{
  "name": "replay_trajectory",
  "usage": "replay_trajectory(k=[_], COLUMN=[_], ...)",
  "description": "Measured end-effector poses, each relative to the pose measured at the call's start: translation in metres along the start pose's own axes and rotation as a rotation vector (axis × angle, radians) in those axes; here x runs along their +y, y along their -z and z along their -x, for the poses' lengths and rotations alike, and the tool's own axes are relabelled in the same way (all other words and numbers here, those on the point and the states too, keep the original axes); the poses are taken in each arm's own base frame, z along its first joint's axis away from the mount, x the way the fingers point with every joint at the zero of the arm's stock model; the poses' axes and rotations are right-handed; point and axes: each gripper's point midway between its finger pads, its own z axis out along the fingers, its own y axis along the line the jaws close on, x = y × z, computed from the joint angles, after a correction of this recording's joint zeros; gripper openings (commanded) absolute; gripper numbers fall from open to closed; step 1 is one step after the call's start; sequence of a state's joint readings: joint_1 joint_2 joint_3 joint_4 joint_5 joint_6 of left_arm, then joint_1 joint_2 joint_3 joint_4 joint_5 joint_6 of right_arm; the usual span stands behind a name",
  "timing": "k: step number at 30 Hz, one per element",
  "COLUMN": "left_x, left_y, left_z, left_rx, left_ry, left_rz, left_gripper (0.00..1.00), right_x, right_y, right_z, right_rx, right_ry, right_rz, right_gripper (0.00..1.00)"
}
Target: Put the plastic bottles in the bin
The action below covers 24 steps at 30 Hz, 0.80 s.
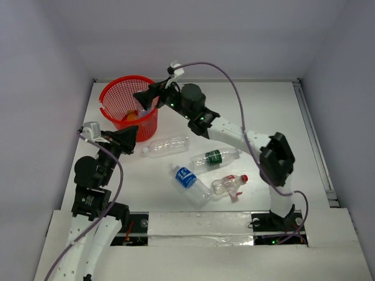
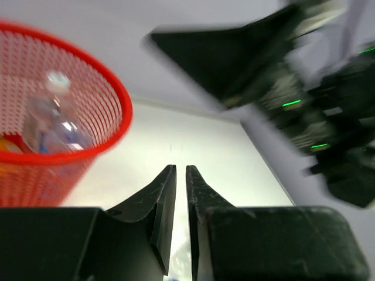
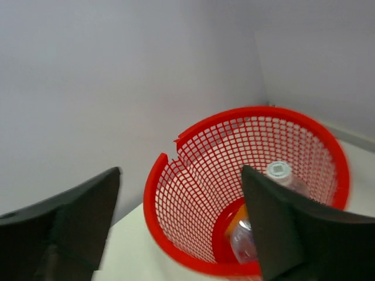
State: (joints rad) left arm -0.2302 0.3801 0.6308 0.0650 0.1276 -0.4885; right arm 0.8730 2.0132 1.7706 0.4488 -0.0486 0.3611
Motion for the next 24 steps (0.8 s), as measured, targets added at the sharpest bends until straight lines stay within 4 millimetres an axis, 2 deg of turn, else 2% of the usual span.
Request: replay_trajectory(k=[2,3,4,6,8,11,12,13,14,15,16,17,18,20,24], left_x=[0.003,0.004,0.004,0.005,-0.005,-0.026,-0.032,-0.037,-0.041,-0.044,-0.046,-0.047,-0.047,-0.043,-0.035], left_y=[-0.007,-0.009,-0.011,-0.013,-0.012,-0.004,-0.001,0.002,0.006,0.009,0.013,0.017,0.023,0.033,0.043], left_z=[-0.022,-0.034,-0.047,-0.073,-0.102,-0.143,-0.155,-0.17,-0.182,-0.193,-0.207,-0.218,-0.231,-0.249,-0.264], left_rx=[0.07,0.103,0.14,0.211,0.298,0.414,0.448,0.488,0.517,0.545,0.577,0.606,0.634,0.671,0.689], left_ry=[0.035,0.053,0.072,0.102,0.126,0.143,0.146,0.142,0.142,0.139,0.136,0.136,0.139,0.13,0.145], left_rz=[-0.014,-0.021,-0.027,-0.032,-0.059,-0.095,-0.1,-0.1,-0.094,-0.086,-0.075,-0.062,-0.04,-0.002,0.082], left_gripper=[0.03,0.0,0.0,0.0,0.0,0.0,0.04,0.25,0.37,0.63,0.78,0.78,0.85,0.88,0.9], right_x=[0.004,0.006,0.007,0.008,0.009,0.006,0.005,0.003,0.0,-0.004,-0.014,-0.013,-0.017,-0.024,-0.027], right_y=[0.024,0.04,0.055,0.091,0.126,0.172,0.185,0.197,0.21,0.22,0.231,0.237,0.245,0.259,0.277], right_z=[0.026,0.044,0.058,0.088,0.111,0.121,0.119,0.112,0.102,0.092,0.069,0.069,0.058,0.039,0.016], right_rx=[-0.03,-0.061,-0.085,-0.137,-0.181,-0.195,-0.19,-0.17,-0.144,-0.118,-0.054,-0.05,-0.021,0.038,0.112], right_ry=[0.018,0.03,0.042,0.047,0.046,0.035,0.029,0.016,0.007,-0.001,-0.007,-0.01,-0.017,-0.03,-0.053], right_rz=[-0.01,-0.022,-0.033,-0.064,-0.09,-0.133,-0.144,-0.156,-0.173,-0.189,-0.224,-0.229,-0.245,-0.272,-0.284], right_gripper=[0.6,0.39,0.29,0.22,0.22,0.33,0.5,0.65,0.76,0.9,0.97,0.97,0.99,1.0,1.0])
